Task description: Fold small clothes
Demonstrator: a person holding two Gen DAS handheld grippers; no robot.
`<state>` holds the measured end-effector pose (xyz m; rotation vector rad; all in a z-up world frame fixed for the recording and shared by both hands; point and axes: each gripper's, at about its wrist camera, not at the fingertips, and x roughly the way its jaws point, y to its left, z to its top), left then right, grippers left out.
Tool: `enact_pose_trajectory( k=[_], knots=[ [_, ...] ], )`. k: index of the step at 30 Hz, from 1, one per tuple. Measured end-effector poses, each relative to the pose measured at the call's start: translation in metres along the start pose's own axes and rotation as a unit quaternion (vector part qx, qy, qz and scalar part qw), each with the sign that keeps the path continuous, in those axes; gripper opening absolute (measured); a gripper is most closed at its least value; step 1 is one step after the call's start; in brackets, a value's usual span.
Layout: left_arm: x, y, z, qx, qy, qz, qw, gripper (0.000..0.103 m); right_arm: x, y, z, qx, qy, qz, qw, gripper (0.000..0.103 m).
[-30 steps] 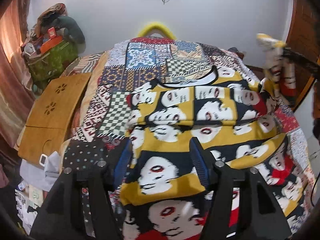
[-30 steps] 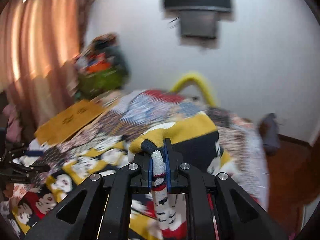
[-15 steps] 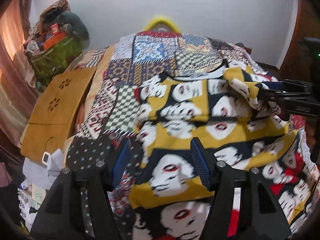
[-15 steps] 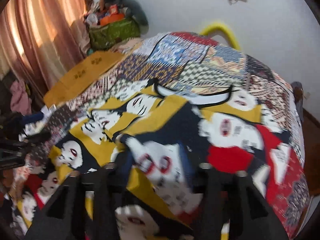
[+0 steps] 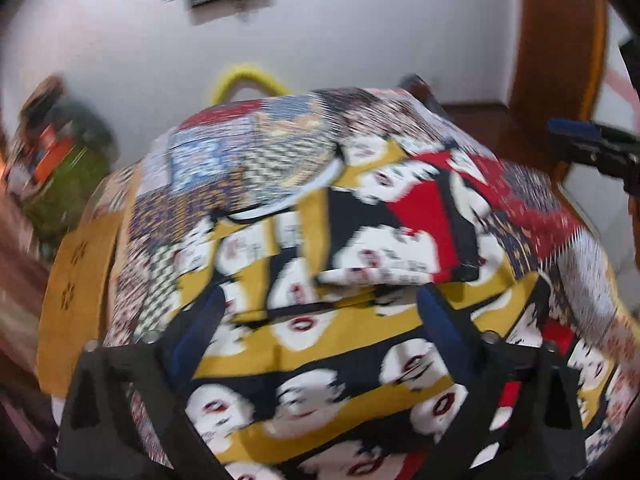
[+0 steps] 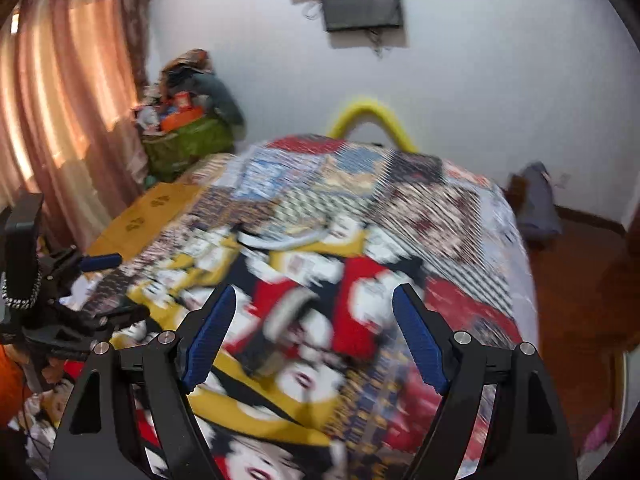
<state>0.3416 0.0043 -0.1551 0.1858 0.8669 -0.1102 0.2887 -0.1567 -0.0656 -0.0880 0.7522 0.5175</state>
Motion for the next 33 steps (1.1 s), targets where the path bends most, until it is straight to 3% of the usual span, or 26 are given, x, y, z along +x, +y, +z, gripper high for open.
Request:
enact_pose_trajectory(
  k=[4, 8, 12, 14, 17, 19, 20, 22, 26, 33],
  knots=[
    [0.043, -0.037, 0.004, 0.063, 0.032, 0.025, 0.9972, 0.099, 0.006, -0.023, -0.022, 0.018, 0.023, -0.014, 0.999, 0.078],
    [0.068, -0.067, 0.004, 0.116, 0.043, 0.02, 0.9922, 0.099, 0.007, -0.036, -0.038, 0.02, 0.039, -0.027, 0.999, 0.078],
    [0.084, -0.086, 0.009, 0.131, 0.05, 0.018, 0.99, 0.097, 0.009, -0.045, -0.049, 0.023, 0.052, -0.032, 0.998, 0.078],
    [0.079, -0.084, 0.013, 0.11, 0.039, 0.0, 0.9932, 0.084, 0.012, -0.047, -0.053, 0.024, 0.056, -0.031, 0.998, 0.078],
    [0.072, -0.075, 0.025, 0.068, 0.03, -0.02, 0.997, 0.054, 0.015, -0.048, -0.057, 0.025, 0.061, -0.028, 0.997, 0.078],
    [0.067, -0.066, 0.033, 0.03, 0.036, -0.04, 0.9981, 0.018, 0.018, -0.047, -0.06, 0.024, 0.064, -0.025, 0.997, 0.078],
    [0.065, -0.055, 0.037, -0.001, 0.041, -0.055, 0.9976, 0.013, 0.019, -0.046, -0.06, 0.023, 0.064, -0.024, 0.997, 0.078],
    [0.058, -0.035, 0.044, -0.051, 0.035, -0.062, 0.9962, 0.013, 0.023, -0.043, -0.059, 0.02, 0.063, -0.022, 0.998, 0.078],
    [0.037, 0.019, 0.049, -0.117, 0.001, -0.019, 0.9929, 0.012, 0.028, -0.033, -0.055, 0.014, 0.058, -0.012, 0.998, 0.078],
    [0.025, 0.117, 0.018, -0.194, 0.01, 0.045, 0.9798, 0.012, 0.048, -0.015, -0.048, 0.001, 0.061, -0.007, 0.998, 0.078]
  ],
)
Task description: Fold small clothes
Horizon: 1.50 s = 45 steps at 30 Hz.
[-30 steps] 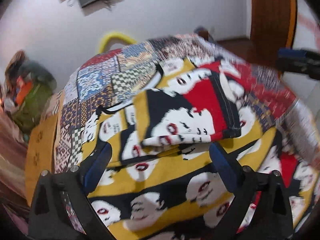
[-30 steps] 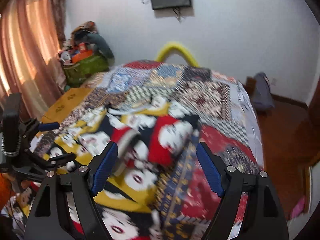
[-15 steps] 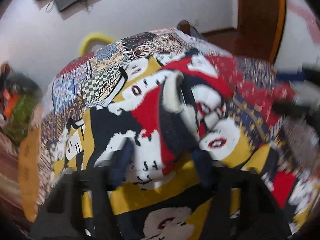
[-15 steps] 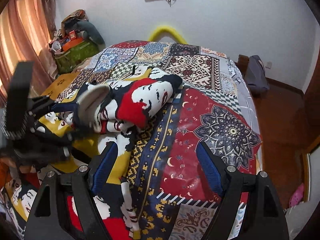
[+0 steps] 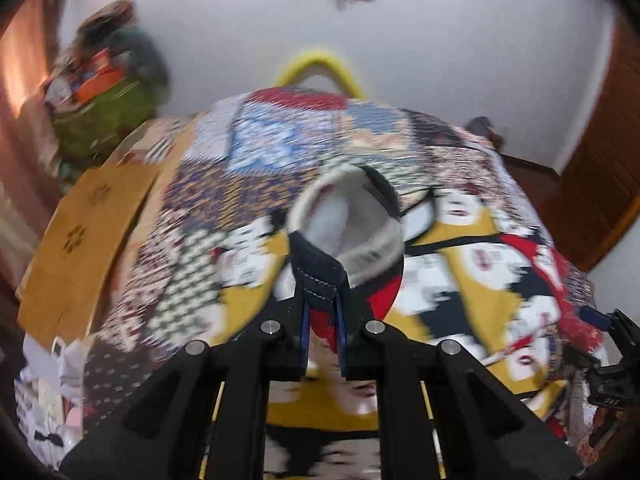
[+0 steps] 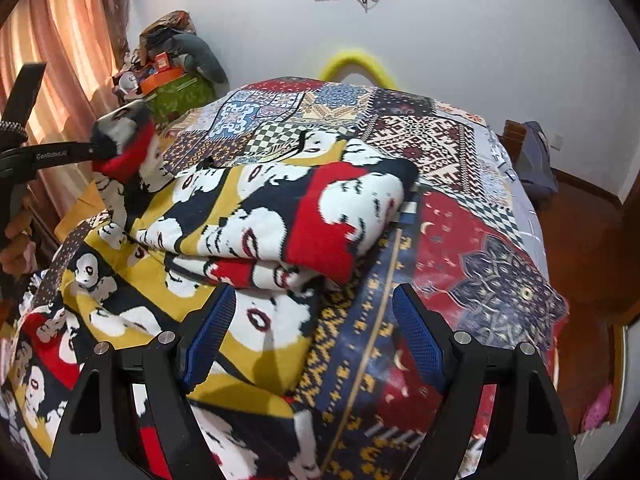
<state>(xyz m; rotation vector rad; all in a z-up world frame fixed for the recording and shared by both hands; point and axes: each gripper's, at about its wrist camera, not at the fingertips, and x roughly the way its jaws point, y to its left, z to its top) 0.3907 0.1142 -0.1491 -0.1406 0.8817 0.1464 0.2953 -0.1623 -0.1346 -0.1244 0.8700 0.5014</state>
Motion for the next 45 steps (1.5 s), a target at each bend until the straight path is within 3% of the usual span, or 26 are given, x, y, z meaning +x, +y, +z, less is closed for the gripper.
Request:
enact_pose_trajectory(
  k=[6, 10, 16, 20, 24, 29, 30, 32, 34, 38, 41, 45],
  knots=[
    [0.02, 0.064, -0.026, -0.037, 0.05, 0.006, 0.998, 0.015, 0.012, 0.012, 0.002, -0.011, 0.009, -0.003, 1.0, 0.078],
    [0.03, 0.077, -0.046, -0.023, 0.076, 0.019, 0.9967, 0.034, 0.015, 0.016, 0.002, -0.013, 0.015, -0.011, 1.0, 0.078],
    [0.028, 0.097, -0.055, -0.025, 0.062, 0.032, 0.9973, 0.057, 0.016, 0.02, 0.005, -0.022, 0.017, -0.026, 0.999, 0.078],
    [0.026, 0.101, -0.056, -0.016, 0.053, 0.03, 0.998, 0.058, 0.029, 0.025, 0.008, -0.032, 0.031, -0.031, 0.999, 0.078],
    [0.024, 0.098, -0.055, -0.018, 0.052, -0.015, 0.9984, 0.066, 0.035, 0.023, 0.015, -0.009, 0.019, -0.031, 0.999, 0.077],
    [0.039, 0.089, -0.047, -0.029, 0.068, -0.054, 0.9957, 0.067, 0.045, 0.019, 0.024, 0.013, 0.013, -0.038, 0.999, 0.061],
    [0.044, 0.088, -0.046, -0.033, 0.076, -0.06, 0.9948, 0.067, 0.047, 0.02, 0.024, 0.011, 0.012, -0.041, 0.999, 0.058],
    [0.059, 0.086, -0.046, -0.046, 0.101, -0.061, 0.992, 0.05, 0.047, 0.021, 0.024, 0.006, 0.006, -0.05, 0.999, 0.047],
    [0.071, 0.083, -0.048, -0.051, 0.121, -0.062, 0.9894, 0.007, 0.045, 0.024, 0.022, -0.012, 0.001, -0.06, 0.998, 0.038],
    [0.061, 0.071, -0.036, -0.027, 0.082, -0.042, 0.9953, 0.006, 0.038, 0.021, 0.02, -0.039, -0.002, -0.065, 0.997, 0.023],
    [0.038, 0.062, -0.019, -0.01, 0.029, -0.049, 0.9983, 0.006, 0.028, 0.009, 0.019, -0.028, -0.014, -0.065, 0.997, 0.021],
    [0.036, 0.056, 0.0, -0.007, 0.007, -0.028, 0.9996, 0.006, 0.029, 0.0, 0.011, -0.014, -0.008, -0.065, 0.998, 0.023]
  ],
)
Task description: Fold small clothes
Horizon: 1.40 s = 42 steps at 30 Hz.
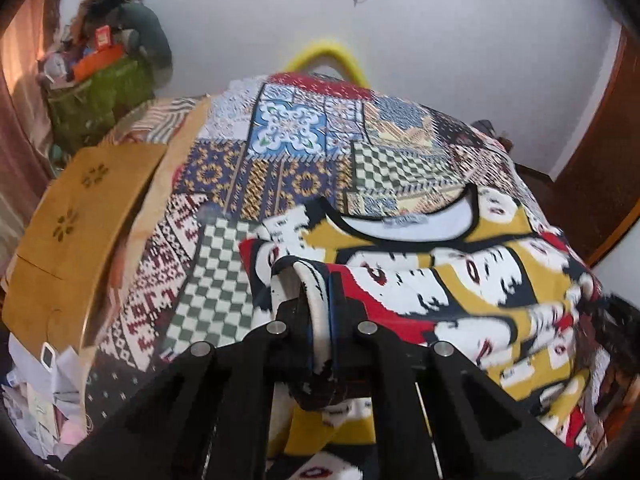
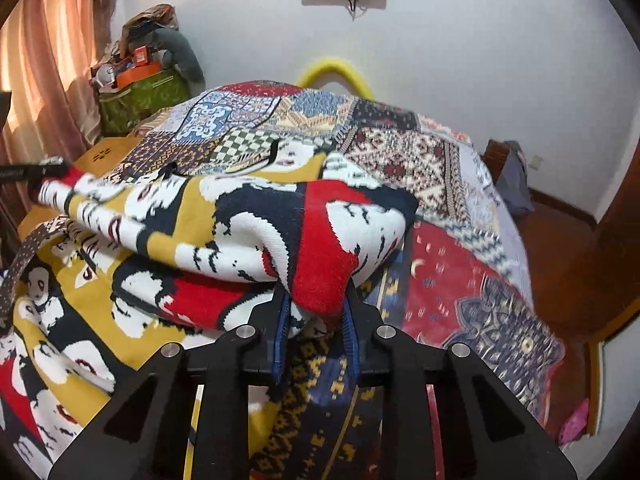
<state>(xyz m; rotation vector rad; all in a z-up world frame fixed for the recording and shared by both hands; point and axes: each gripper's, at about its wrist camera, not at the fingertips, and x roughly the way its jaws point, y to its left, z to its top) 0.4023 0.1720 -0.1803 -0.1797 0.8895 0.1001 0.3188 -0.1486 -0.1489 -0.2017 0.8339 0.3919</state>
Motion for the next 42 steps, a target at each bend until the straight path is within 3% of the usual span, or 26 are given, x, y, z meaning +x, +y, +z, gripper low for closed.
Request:
enact_pose_trajectory(
  k=[6, 9, 12, 15, 18, 26, 29, 31, 34, 38, 40, 42],
  knots=[
    [0.061, 0.016, -0.017, -0.009, 0.081, 0.047, 0.9956, 0.007, 0.005, 0.0, -0.001, 0.022, 0.014, -0.01, 1.0, 0.047],
    [0.091, 0.026, -0.037, -0.015, 0.122, 0.053, 0.991, 0.013, 0.01, 0.013, 0.003, -0.029, 0.01, -0.044, 0.999, 0.05],
    [0.092, 0.024, -0.043, 0.003, 0.117, 0.06, 0.9914, 0.018, 0.012, 0.007, 0.005, -0.028, 0.008, -0.052, 0.998, 0.05],
    [0.08, 0.024, -0.04, 0.029, 0.103, 0.081, 0.991, 0.029, 0.012, -0.013, 0.002, 0.036, 0.028, -0.007, 0.999, 0.051],
    [0.057, 0.037, -0.037, 0.016, 0.091, 0.068, 0.9934, 0.039, -0.003, -0.017, 0.0, 0.04, 0.034, 0.02, 0.998, 0.051],
    [0.008, 0.049, -0.051, -0.02, 0.077, 0.03, 0.9964, 0.042, -0.047, 0.001, 0.017, 0.027, -0.011, 0.081, 0.996, 0.054],
    [0.0, 0.03, -0.053, 0.0, 0.063, 0.021, 0.9978, 0.043, -0.04, 0.026, 0.026, 0.01, -0.014, 0.097, 0.995, 0.054],
    [-0.001, 0.015, -0.053, 0.014, 0.058, 0.009, 0.9982, 0.049, -0.027, 0.043, 0.032, 0.002, -0.009, 0.104, 0.994, 0.054],
    [0.004, -0.003, -0.051, 0.027, 0.045, 0.022, 0.9984, 0.049, 0.003, 0.063, 0.034, -0.009, 0.013, 0.098, 0.995, 0.054],
    [0.019, 0.002, -0.055, 0.024, 0.053, 0.052, 0.9969, 0.053, 0.038, 0.063, 0.019, 0.01, 0.061, 0.099, 0.993, 0.054],
    [0.026, 0.012, -0.062, 0.029, 0.069, 0.072, 0.9946, 0.053, 0.031, 0.058, 0.014, 0.017, 0.053, 0.111, 0.992, 0.054],
    [0.023, 0.025, -0.07, 0.02, 0.081, 0.063, 0.9945, 0.056, 0.017, 0.053, 0.011, 0.018, 0.056, 0.114, 0.992, 0.054]
  ],
)
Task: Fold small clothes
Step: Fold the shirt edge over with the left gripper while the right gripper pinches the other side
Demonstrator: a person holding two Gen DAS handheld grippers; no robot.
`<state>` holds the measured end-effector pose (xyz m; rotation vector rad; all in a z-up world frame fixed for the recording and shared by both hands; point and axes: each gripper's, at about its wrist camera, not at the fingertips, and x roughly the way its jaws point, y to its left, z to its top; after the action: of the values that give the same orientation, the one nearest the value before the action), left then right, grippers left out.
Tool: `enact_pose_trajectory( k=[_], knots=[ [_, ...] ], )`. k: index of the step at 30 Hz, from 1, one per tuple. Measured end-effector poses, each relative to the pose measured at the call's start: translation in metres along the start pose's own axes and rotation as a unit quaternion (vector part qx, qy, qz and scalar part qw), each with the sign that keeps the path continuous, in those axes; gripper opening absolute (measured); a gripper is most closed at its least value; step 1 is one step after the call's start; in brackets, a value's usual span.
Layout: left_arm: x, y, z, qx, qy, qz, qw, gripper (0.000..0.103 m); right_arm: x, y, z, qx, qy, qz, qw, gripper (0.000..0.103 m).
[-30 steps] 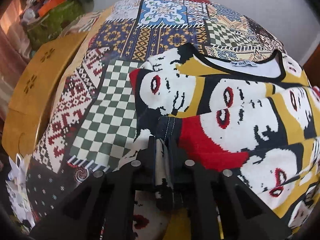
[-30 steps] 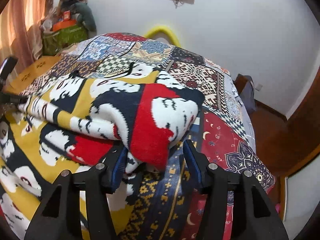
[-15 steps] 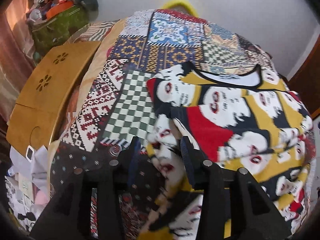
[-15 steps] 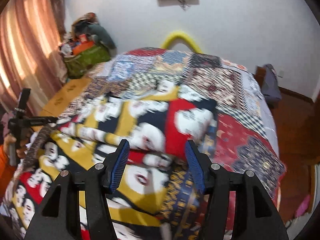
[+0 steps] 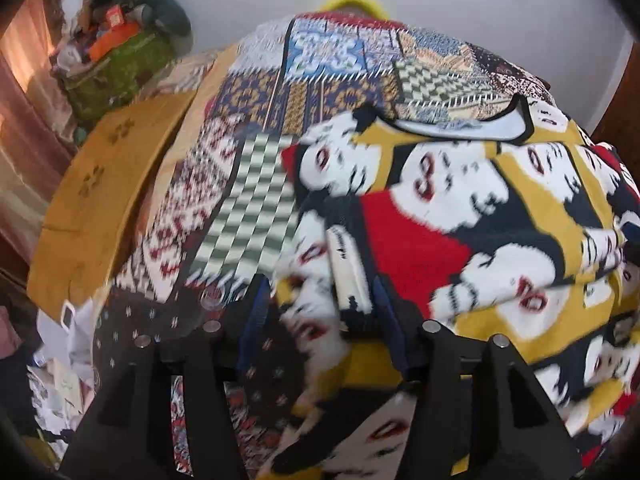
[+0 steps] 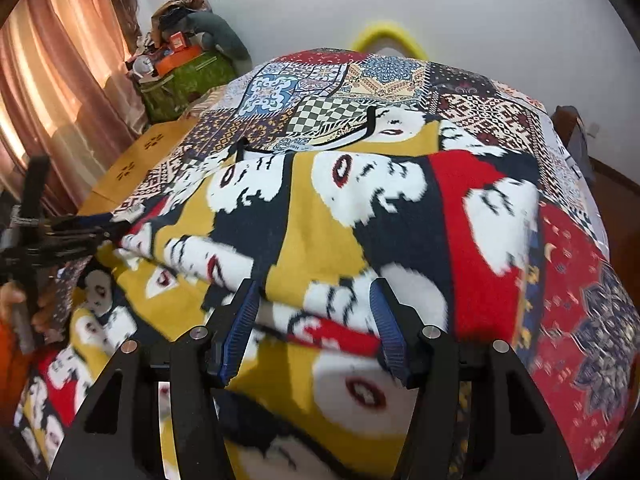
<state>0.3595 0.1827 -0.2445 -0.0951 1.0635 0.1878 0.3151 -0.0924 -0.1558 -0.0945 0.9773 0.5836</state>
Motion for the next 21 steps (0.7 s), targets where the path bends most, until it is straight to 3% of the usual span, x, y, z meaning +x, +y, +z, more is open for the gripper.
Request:
enact_pose_trajectory(
  k=[3, 5, 7, 15, 20, 21],
  knots=[
    [-0.02, 0.017, -0.015, -0.023, -0.004, -0.024, 0.9994, 0.065, -0.028, -0.001, -0.01, -0.006, -0.003, -0.014, 1.0, 0.055],
    [-0.036, 0.025, -0.028, -0.024, -0.007, -0.011, 0.9996, 0.065, -0.047, -0.003, -0.024, -0.009, -0.005, -0.025, 1.0, 0.065],
    [-0.048, 0.031, -0.043, -0.021, -0.004, -0.003, 0.9998, 0.068, -0.059, -0.006, -0.037, -0.013, -0.003, -0.042, 0.999, 0.066],
    [-0.067, 0.046, -0.122, -0.05, 0.058, -0.028, 0.9967, 0.071, -0.066, -0.033, -0.108, 0.033, 0.048, -0.067, 0.996, 0.068],
    [-0.067, 0.045, -0.148, -0.087, 0.08, -0.066, 0.9908, 0.07, -0.054, -0.033, -0.121, 0.067, 0.056, -0.032, 0.996, 0.051],
    [-0.068, 0.043, -0.15, -0.088, 0.078, -0.068, 0.9907, 0.065, -0.053, -0.03, -0.121, 0.064, 0.053, -0.033, 0.996, 0.044]
  ],
)
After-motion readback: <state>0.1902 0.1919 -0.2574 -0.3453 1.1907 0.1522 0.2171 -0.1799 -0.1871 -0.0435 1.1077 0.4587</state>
